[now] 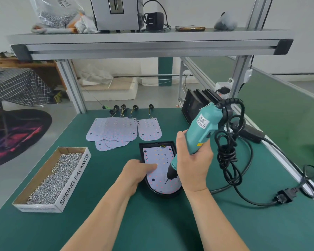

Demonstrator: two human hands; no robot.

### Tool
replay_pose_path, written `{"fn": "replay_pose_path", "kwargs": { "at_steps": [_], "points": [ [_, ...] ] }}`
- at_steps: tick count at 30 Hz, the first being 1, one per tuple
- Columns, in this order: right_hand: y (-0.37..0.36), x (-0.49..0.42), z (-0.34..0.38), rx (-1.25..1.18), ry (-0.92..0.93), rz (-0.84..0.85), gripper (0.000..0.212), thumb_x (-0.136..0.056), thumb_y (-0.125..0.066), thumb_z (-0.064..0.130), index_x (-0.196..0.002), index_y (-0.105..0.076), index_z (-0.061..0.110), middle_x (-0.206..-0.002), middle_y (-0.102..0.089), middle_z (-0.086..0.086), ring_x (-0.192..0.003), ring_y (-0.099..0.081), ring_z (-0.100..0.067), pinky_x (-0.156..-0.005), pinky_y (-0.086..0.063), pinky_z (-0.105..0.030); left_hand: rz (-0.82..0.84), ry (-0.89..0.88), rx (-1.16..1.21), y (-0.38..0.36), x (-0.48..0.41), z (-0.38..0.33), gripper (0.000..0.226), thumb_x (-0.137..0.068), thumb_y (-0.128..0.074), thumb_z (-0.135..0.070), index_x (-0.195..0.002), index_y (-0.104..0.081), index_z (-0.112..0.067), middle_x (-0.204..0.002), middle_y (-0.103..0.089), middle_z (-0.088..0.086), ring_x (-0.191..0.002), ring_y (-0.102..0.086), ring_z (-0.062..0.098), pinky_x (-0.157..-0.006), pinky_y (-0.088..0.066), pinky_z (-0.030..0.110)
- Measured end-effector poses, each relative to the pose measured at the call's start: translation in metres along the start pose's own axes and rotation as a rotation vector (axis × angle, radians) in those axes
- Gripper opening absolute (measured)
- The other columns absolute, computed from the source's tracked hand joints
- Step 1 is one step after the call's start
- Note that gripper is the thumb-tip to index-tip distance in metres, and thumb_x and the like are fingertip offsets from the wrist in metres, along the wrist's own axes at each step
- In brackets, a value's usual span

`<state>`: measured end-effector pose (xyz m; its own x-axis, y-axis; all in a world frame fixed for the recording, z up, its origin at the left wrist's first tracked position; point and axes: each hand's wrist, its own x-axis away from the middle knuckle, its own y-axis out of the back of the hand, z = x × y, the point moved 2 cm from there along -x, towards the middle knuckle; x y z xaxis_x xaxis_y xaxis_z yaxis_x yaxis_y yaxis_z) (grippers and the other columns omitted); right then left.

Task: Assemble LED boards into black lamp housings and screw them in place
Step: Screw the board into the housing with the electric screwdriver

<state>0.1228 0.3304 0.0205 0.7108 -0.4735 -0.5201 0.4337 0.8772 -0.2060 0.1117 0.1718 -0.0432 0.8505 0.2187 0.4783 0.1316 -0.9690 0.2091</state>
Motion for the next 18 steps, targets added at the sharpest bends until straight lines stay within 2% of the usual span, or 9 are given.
{"fn": "replay_pose_path", "kwargs": {
  "at_steps": [1,3,4,5,9,13,15,18],
  "points": [
    [-0.001,0.001,0.0,0.014,0.006,0.001,0.018,-0.083,-0.068,0.042,-0.08,-0.056,0.03,-0.063,-0.058,0.016,-0.056,-0.054,-0.009,-0.06,-0.046,-0.023,0.001,0.001,0.001,0.0,0.0,0.0,0.021,-0.08,-0.079,-0.013,-0.098,-0.074,-0.003,-0.093,-0.078,0.01,-0.089,-0.074,0.029,-0.075,-0.058,0.032],
    [-0.001,0.001,-0.002,0.031,0.013,0.001,0.018,-0.083,-0.068,0.043,-0.081,-0.056,0.03,-0.064,-0.059,0.016,-0.058,-0.056,-0.01,-0.061,-0.047,-0.025,0.001,-0.001,-0.005,-0.001,0.001,0.001,0.022,-0.08,-0.079,-0.016,-0.097,-0.074,-0.004,-0.092,-0.078,0.009,-0.076,-0.07,0.024,-0.055,-0.047,0.02],
    [-0.001,0.001,-0.002,0.036,0.018,0.002,0.017,-0.083,-0.068,0.043,-0.081,-0.056,0.03,-0.065,-0.059,0.016,-0.059,-0.056,-0.01,-0.061,-0.047,-0.024,0.001,0.001,-0.002,-0.001,0.002,0.001,0.022,-0.08,-0.079,-0.017,-0.097,-0.074,-0.005,-0.092,-0.078,0.009,-0.072,-0.068,0.023,-0.049,-0.042,0.017],
    [-0.002,0.001,-0.003,0.043,0.024,0.004,0.017,-0.083,-0.067,0.043,-0.081,-0.056,0.031,-0.064,-0.059,0.016,-0.059,-0.056,-0.01,-0.061,-0.046,-0.023,0.004,0.003,0.003,-0.001,0.003,0.001,0.025,-0.079,-0.08,-0.018,-0.098,-0.074,-0.004,-0.094,-0.078,0.01,-0.073,-0.069,0.023,-0.05,-0.041,0.018],
    [-0.003,0.002,-0.004,0.043,0.008,0.013,0.017,-0.082,-0.067,0.041,-0.079,-0.056,0.029,-0.062,-0.057,0.016,-0.057,-0.054,-0.009,-0.06,-0.044,-0.017,0.007,0.003,0.013,-0.002,0.006,-0.002,0.053,-0.058,-0.081,-0.026,-0.103,-0.072,0.0,-0.1,-0.076,0.015,-0.1,-0.071,0.035,-0.082,-0.058,0.038],
    [-0.005,0.002,-0.005,0.046,0.015,0.042,0.027,-0.081,-0.066,0.042,-0.081,-0.058,0.017,-0.063,-0.058,0.011,-0.056,-0.053,-0.009,-0.059,-0.044,-0.017,0.027,-0.024,0.015,-0.001,0.006,-0.002,0.058,-0.054,-0.079,-0.028,-0.104,-0.071,0.001,-0.102,-0.076,0.017,-0.104,-0.07,0.038,-0.095,-0.056,0.05],
    [-0.007,0.002,-0.004,0.04,0.026,0.063,0.03,-0.081,-0.066,0.041,-0.081,-0.057,0.012,-0.063,-0.058,0.003,-0.056,-0.053,-0.014,-0.057,-0.046,-0.023,0.019,-0.03,0.015,-0.002,0.007,-0.002,0.063,-0.052,-0.076,-0.029,-0.106,-0.071,0.003,-0.105,-0.074,0.02,-0.106,-0.069,0.039,-0.099,-0.052,0.054],
    [-0.011,0.002,-0.004,0.025,0.005,0.1,0.036,-0.081,-0.067,0.039,-0.078,-0.053,0.005,-0.06,-0.054,-0.009,-0.054,-0.051,-0.029,-0.053,-0.046,-0.042,0.006,-0.035,0.018,-0.003,0.008,-0.003,0.063,-0.053,-0.075,-0.03,-0.106,-0.071,0.003,-0.108,-0.074,0.021,-0.108,-0.067,0.04,-0.099,-0.051,0.054]
  ]
}}
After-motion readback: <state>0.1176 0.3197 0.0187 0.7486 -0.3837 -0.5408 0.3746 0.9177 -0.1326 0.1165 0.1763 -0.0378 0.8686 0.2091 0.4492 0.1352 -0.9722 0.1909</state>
